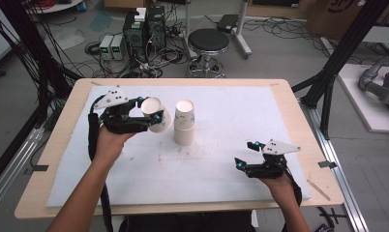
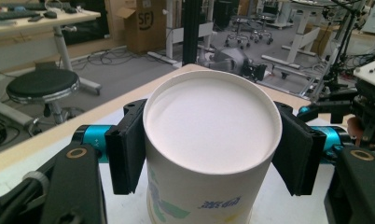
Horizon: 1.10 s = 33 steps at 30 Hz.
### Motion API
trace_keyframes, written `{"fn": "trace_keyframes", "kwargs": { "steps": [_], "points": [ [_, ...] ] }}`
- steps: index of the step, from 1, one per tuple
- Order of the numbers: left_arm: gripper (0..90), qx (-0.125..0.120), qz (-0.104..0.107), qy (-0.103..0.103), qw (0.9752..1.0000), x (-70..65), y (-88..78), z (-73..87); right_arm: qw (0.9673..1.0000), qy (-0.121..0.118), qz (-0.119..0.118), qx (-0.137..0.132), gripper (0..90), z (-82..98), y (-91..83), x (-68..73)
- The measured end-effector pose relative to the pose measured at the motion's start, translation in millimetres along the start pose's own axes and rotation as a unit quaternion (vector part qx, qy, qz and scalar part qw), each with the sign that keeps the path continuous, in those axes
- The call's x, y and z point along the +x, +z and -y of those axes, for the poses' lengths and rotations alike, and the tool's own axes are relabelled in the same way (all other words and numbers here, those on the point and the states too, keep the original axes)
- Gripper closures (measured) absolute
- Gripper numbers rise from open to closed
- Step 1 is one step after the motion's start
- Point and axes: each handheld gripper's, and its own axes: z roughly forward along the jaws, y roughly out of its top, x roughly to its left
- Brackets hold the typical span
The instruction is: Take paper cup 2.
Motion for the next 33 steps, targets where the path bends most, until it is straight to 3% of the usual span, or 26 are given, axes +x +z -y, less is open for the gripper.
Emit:
{"fn": "trace_keyframes", "kwargs": {
  "steps": [9, 21, 26, 33],
  "points": [
    [34.1, 0.014, 0.01, -0.01, 0.9998, -3.4, -1.5, 29.2, 1.0, 0.002, -0.004, 0.004, 21.6, 0.4, 2.3, 0.7],
    [34.2, 0.029, 0.034, -0.01, 0.999, -9.5, 0.1, 52.0, 0.9994, -0.005, -0.034, -0.002, 19.7, -6.0, 9.4, 5.4],
    [34.1, 0.03, 0.042, -0.015, 0.9985, -12.9, 1.8, 59.9, 0.9992, 0.001, -0.037, 0.015, 19.7, -8.6, 20.0, 9.6],
    [34.1, 0.03, 0.047, -0.02, 0.9983, -17.8, 4.9, 62.9, 0.9984, -0.01, -0.055, 0.015, 19.7, -8.9, 19.6, 12.5]
  ]
}}
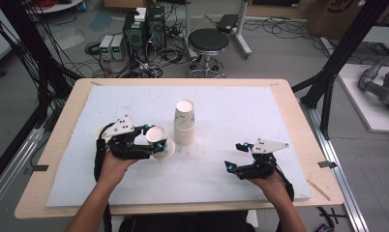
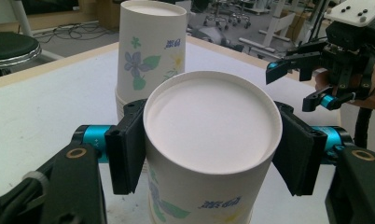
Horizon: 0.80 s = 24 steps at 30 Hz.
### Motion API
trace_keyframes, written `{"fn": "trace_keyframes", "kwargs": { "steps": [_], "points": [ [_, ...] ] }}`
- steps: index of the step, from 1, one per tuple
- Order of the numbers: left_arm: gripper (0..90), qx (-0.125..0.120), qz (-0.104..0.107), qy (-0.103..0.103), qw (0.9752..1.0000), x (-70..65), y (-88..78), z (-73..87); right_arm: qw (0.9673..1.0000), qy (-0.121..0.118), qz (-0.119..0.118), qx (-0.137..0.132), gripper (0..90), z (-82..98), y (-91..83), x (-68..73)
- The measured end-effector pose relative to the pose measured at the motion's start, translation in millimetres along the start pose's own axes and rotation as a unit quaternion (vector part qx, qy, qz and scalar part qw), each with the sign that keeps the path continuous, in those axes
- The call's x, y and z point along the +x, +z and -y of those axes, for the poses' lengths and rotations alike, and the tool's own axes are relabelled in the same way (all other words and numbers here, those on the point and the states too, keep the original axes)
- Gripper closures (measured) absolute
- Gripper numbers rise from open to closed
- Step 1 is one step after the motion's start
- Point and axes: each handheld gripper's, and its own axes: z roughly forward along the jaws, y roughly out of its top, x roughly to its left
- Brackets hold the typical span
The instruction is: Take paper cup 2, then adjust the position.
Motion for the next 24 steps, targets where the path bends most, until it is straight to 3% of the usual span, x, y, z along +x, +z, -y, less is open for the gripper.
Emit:
{"fn": "trace_keyframes", "kwargs": {
  "steps": [12, 24],
  "points": [
    [34.0, 0.001, 0.025, 0.003, 0.9997, -9.2, 11.7, -6.0, 0.9998, 0.014, -0.002, -0.012, 19.7, -0.2, -7.0, -0.7],
    [34.0, -0.003, 0.047, 0.015, 0.9988, -23.1, 16.9, -5.3, 0.9991, -0.006, -0.037, -0.019, 19.8, -5.7, -6.8, 7.7]
  ]
}}
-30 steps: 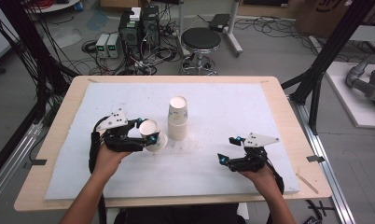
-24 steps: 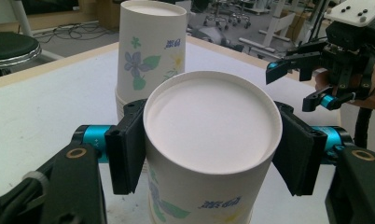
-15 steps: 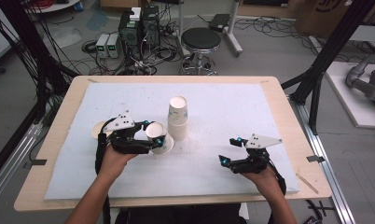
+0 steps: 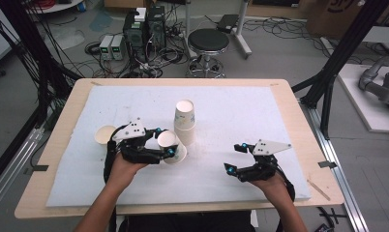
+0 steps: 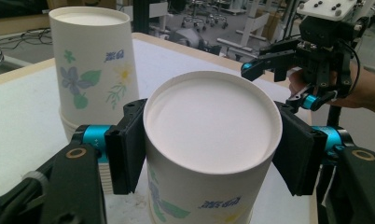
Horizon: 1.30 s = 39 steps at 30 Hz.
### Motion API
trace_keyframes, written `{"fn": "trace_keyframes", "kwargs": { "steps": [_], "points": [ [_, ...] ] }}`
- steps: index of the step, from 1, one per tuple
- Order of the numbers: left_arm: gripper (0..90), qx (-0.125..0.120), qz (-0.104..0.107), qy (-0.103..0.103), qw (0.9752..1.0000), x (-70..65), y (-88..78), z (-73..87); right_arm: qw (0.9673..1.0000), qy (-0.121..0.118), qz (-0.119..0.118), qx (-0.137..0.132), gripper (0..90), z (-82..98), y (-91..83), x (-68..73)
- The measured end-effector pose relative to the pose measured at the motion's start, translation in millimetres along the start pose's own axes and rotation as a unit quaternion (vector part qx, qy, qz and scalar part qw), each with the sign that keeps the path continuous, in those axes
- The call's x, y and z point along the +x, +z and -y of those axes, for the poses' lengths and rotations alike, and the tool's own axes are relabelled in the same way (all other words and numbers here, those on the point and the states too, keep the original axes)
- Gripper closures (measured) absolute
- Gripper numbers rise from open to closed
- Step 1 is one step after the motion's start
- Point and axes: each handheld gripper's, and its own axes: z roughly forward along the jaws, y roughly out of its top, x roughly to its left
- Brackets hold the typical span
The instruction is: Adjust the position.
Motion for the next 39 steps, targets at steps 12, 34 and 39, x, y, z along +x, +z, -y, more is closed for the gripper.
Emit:
{"fn": "trace_keyframes", "kwargs": {
  "steps": [12, 34, 39],
  "points": [
    [34.0, -0.006, 0.022, 0.008, 0.9997, -9.8, 5.6, -0.1, 0.9994, -0.009, -0.033, -0.003, 19.9, -2.0, 5.5, 7.6],
    [34.0, 0.018, 0.086, 0.02, 0.9959, -18.2, 30.9, 0.9, 0.9933, -0.044, -0.107, 0.001, 20.0, -28.5, 37.2, 22.2],
    [34.0, 0.023, 0.101, 0.025, 0.9943, -21.5, 37.6, -0.2, 0.9906, -0.052, -0.127, 0.008, 20.1, -33.4, 47.4, 25.0]
  ]
}}
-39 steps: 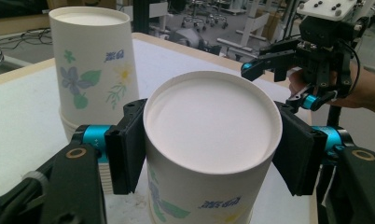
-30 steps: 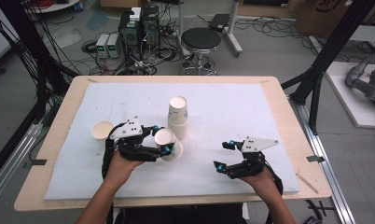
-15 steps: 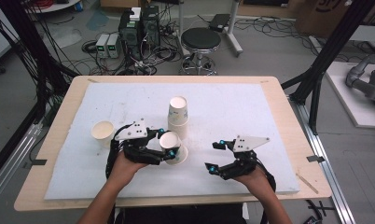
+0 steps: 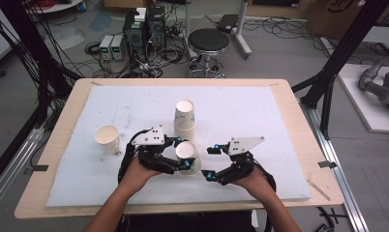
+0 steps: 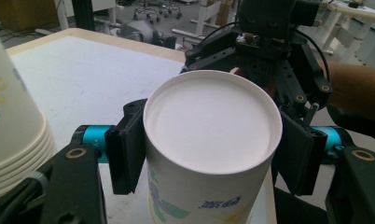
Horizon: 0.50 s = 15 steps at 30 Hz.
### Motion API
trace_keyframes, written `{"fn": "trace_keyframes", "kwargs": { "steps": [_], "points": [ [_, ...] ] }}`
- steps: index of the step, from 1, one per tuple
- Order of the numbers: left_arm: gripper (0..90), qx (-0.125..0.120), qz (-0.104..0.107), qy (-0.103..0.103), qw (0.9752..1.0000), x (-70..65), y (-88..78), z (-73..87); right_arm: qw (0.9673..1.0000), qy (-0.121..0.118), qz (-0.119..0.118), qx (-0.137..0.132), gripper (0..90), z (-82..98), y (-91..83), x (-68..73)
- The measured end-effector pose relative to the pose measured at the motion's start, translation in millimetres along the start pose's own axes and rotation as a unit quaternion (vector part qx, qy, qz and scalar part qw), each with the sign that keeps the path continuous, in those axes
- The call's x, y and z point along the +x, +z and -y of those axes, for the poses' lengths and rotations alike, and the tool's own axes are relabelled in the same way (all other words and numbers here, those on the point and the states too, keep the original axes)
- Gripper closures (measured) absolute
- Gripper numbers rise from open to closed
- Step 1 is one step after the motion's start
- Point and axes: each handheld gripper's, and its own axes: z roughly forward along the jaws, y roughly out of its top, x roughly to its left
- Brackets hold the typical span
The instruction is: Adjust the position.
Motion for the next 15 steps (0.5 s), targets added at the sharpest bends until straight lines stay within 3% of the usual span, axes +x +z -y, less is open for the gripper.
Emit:
{"fn": "trace_keyframes", "kwargs": {
  "steps": [11, 15],
  "points": [
    [34.0, 0.003, 0.011, -0.002, 0.9999, -0.4, 8.7, 0.0, 0.9999, 0.001, -0.016, 0.001, 20.1, 1.6, 9.9, 0.8],
    [34.0, -0.006, 0.019, -0.009, 0.9998, -0.6, 12.7, 1.4, 0.9997, -0.001, -0.023, 0.001, 20.1, 1.1, 12.5, 2.2]
  ]
}}
